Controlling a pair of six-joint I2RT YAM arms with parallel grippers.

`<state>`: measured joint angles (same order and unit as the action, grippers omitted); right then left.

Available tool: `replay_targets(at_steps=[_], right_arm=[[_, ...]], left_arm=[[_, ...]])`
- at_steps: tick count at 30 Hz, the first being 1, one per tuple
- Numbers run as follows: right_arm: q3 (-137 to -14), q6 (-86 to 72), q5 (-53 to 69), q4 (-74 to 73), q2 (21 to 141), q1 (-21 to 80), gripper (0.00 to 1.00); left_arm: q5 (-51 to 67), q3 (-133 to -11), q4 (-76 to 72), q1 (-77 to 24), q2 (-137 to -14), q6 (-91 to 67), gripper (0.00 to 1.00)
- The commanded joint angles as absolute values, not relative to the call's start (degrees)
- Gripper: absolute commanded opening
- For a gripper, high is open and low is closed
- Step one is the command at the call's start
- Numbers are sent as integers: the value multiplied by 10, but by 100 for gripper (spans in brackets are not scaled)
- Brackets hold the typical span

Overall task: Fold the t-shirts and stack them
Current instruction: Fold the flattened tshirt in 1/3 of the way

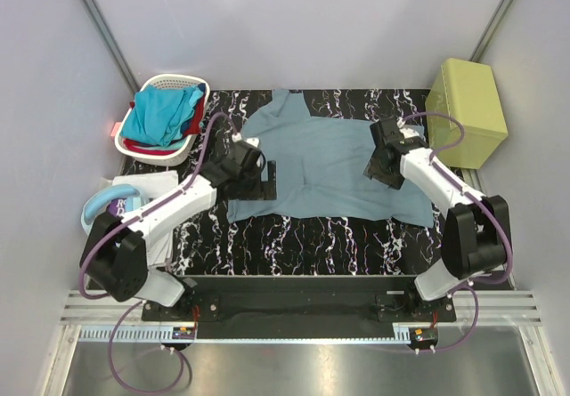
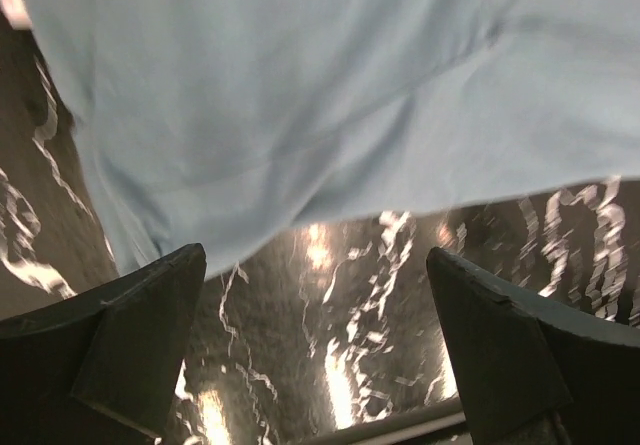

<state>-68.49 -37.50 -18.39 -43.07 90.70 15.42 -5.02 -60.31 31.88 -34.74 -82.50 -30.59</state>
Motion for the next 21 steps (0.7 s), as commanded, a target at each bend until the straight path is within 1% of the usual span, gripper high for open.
replay_targets(at_steps=[1,9,16,21], right_arm=[[-657,-400,-194,-441,852,174,63],[-618,-403,-194,-463,785,192,63],[-602,-393,-194,-465,767,192,63],[-599,-388,-189,-464,766,192,63]], left_arm=[[-47,-544,309,-361,-833,-338,99],[-54,-503,294,-366,-832,-350,98],[-79,-507,285,-366,-842,-352,96],[-95,-519,280,-366,-871,-352,93]])
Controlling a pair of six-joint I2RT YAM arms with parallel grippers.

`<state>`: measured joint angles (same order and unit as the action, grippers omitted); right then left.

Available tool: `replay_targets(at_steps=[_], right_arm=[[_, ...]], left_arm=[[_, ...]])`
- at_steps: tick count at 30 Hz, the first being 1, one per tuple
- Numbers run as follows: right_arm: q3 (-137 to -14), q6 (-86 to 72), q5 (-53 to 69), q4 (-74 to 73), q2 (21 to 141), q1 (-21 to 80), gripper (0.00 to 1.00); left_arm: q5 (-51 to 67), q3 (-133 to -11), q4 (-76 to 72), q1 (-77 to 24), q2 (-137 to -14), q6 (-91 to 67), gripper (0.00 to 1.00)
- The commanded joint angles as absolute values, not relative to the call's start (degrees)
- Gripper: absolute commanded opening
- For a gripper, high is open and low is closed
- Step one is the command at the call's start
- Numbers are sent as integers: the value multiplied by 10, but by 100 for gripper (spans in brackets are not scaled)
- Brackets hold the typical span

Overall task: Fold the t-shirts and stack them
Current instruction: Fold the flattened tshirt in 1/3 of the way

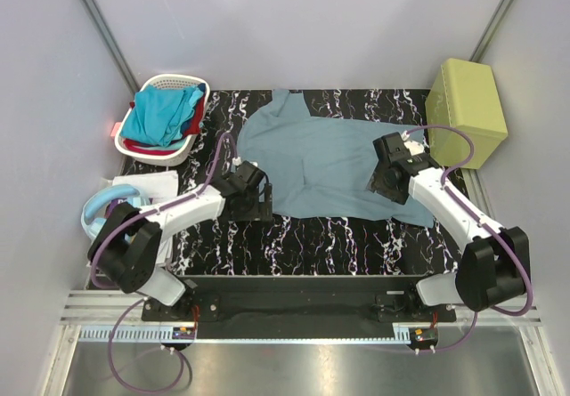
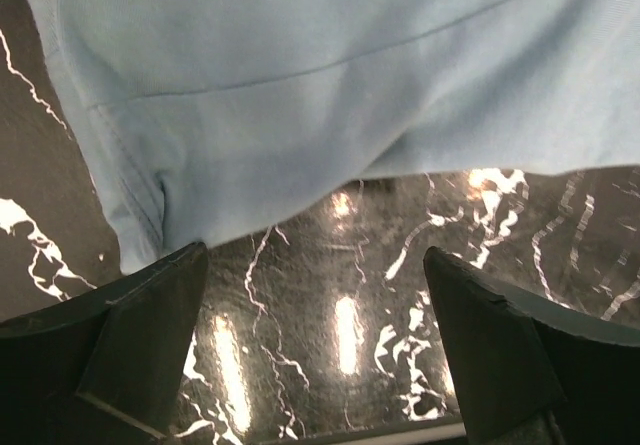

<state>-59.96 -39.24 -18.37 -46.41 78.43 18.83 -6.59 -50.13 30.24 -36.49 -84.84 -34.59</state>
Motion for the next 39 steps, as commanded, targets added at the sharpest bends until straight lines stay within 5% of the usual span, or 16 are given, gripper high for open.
replay_targets(at_steps=[1,9,12,13,25,39], right_arm=[[-599,-387,-189,-465,764,192,63],[-589,-383,-192,-463,745,193,60],[-582,-386,-194,-463,741,193,56],[-577,-385,-194,-461,740,192,54],[-565,-399,-200,-462,727,192,52],[-568,-410,-193,-454,737,192,51]], left_arm=[[-104,-519,279,-365,-881,-353,93],[-119,-513,279,-346,-902,-362,73],[-126,-511,280,-345,-893,-360,59],[-126,-511,282,-345,-891,-360,47],[-131,-485,331,-346,-827,-368,0],[-97,-478,424,-368,-817,-381,0]])
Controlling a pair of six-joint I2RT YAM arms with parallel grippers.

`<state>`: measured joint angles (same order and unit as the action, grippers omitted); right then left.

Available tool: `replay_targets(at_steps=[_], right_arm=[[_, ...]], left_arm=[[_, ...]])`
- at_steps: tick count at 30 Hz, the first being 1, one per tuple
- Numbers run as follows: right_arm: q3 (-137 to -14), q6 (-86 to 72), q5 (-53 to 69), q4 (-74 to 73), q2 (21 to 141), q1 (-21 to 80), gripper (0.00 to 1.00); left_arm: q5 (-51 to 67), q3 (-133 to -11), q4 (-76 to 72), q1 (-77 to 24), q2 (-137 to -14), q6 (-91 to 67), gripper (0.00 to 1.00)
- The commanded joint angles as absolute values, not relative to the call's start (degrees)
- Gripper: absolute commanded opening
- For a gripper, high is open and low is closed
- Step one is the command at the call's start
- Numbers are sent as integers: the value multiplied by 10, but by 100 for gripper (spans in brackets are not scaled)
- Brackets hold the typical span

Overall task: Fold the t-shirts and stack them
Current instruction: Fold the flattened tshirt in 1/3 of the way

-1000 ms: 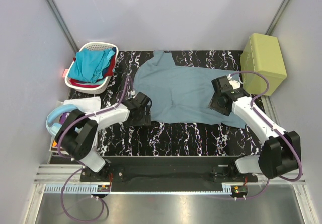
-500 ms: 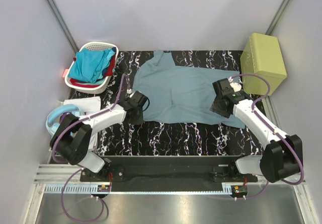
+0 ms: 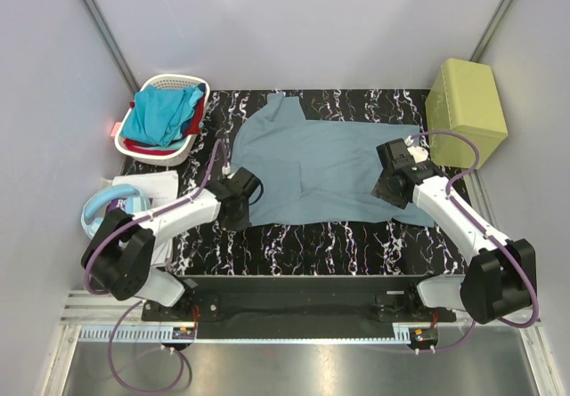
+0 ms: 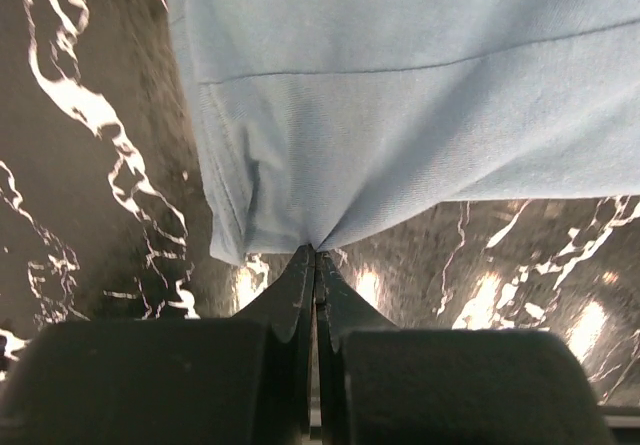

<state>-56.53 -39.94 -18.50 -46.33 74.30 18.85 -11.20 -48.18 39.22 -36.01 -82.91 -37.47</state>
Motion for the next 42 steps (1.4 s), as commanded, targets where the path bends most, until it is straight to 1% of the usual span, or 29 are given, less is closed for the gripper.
replay_targets(at_steps=[1,5,10,15,19,24,27,29,30,31,33,34,35,37,38,40,42], right_arm=[[-568,-410,-192,-455,737,192,51],[-566,-410,-198,-454,727,192,51],[-565,-410,-199,-456,728,192,51],[-573,-409,-200,-457,734,192,51],[-579,-406,-205,-458,741,192,51],[-587,-405,-210,-460,757,192,51],[-591,-405,-214,-464,759,192,53],[-592,-407,-228,-474,752,193,58],[-592,-405,-234,-475,750,192,60],[-593,-397,-244,-475,747,192,62],[-609,-385,-254,-476,750,192,66],[-619,-382,-259,-476,761,191,67],[-641,-381,-263,-475,767,190,68],[-672,-379,-258,-473,800,181,68],[-705,-379,-256,-470,814,178,68],[-744,-375,-248,-462,864,169,68],[-812,-377,-230,-454,906,143,68]], left_arm=[[-92,-478,431,-370,-817,-384,0],[-61,-461,460,-386,-800,-401,0],[-57,-453,502,-399,-793,-418,0],[-64,-466,555,-399,-788,-449,0],[-79,-468,593,-396,-759,-460,0],[-74,-459,596,-375,-753,-465,0],[-84,-465,596,-374,-761,-468,0],[-98,-475,592,-374,-767,-467,0],[-102,-482,590,-373,-772,-461,3],[-110,-491,588,-373,-774,-457,15],[-134,-523,579,-372,-774,-439,27],[-142,-536,571,-372,-771,-435,38],[-160,-565,564,-372,-768,-427,71],[-179,-595,538,-370,-764,-415,97],[-191,-627,527,-369,-767,-393,99],[-197,-663,500,-353,-793,-371,99],[-193,-719,484,-326,-824,-339,99]])
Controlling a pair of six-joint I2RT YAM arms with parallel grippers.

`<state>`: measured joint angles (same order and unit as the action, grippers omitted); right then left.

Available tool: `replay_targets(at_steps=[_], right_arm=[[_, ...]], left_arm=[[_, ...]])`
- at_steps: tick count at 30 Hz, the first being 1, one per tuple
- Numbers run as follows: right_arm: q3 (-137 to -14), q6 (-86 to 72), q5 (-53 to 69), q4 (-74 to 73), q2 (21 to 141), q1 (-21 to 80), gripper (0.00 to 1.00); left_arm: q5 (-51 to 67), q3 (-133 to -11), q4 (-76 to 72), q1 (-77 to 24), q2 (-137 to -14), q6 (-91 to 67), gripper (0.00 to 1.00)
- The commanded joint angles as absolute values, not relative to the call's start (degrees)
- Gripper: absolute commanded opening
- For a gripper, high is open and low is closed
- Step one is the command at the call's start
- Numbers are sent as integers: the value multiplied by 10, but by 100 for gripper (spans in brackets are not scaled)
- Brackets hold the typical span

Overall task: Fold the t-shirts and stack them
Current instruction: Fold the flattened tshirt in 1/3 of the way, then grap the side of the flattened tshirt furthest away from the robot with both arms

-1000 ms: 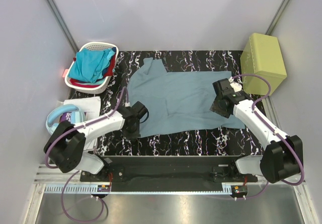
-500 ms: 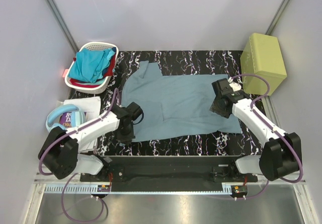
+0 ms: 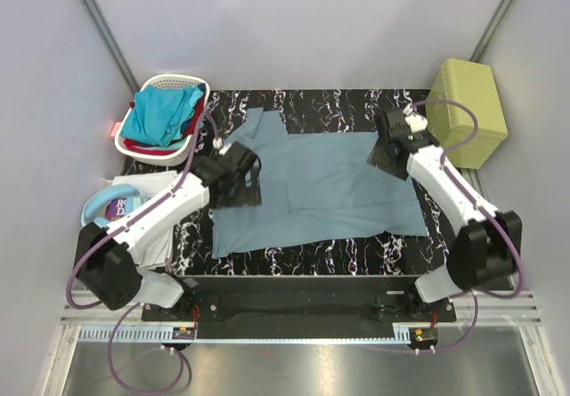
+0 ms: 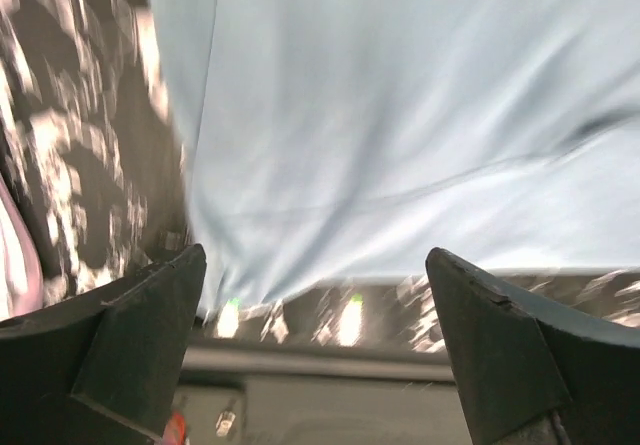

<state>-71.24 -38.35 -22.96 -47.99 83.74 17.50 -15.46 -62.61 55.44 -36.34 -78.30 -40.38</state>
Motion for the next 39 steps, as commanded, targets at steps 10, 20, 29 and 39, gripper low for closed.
replay_targets(at_steps=[10,20,29,39], right_arm=[[-1236,-351,-210,-533,1248,77,66],[-1445,-352,-176,-574,1404,34,65],[-1453,-355,-131,-569,1431,30,63],[-1455,-353,-114,-571,1451,25,62]], left_arm=[[-135,-971,469,-207,-1064,-257,99],[-113,-1184,501,-183,-1246,-205,99],[-54,-1360,485,-135,-1363,-191,99],[-7,-1396,484,-130,-1435,-189,99]])
